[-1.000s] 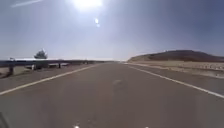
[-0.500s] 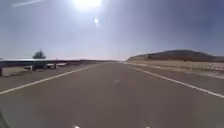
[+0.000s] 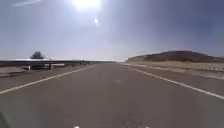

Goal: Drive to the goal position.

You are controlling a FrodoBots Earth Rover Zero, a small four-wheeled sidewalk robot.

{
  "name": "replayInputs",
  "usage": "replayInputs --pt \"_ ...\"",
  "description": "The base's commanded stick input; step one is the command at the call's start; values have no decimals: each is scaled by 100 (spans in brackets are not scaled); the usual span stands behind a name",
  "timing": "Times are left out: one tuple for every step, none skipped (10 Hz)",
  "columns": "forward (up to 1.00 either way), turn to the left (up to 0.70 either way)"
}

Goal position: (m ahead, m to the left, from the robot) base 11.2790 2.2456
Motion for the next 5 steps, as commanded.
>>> replayInputs --pt "100 0" --pt "100 0" --pt "100 0" --pt "100 0" --pt "100 0"
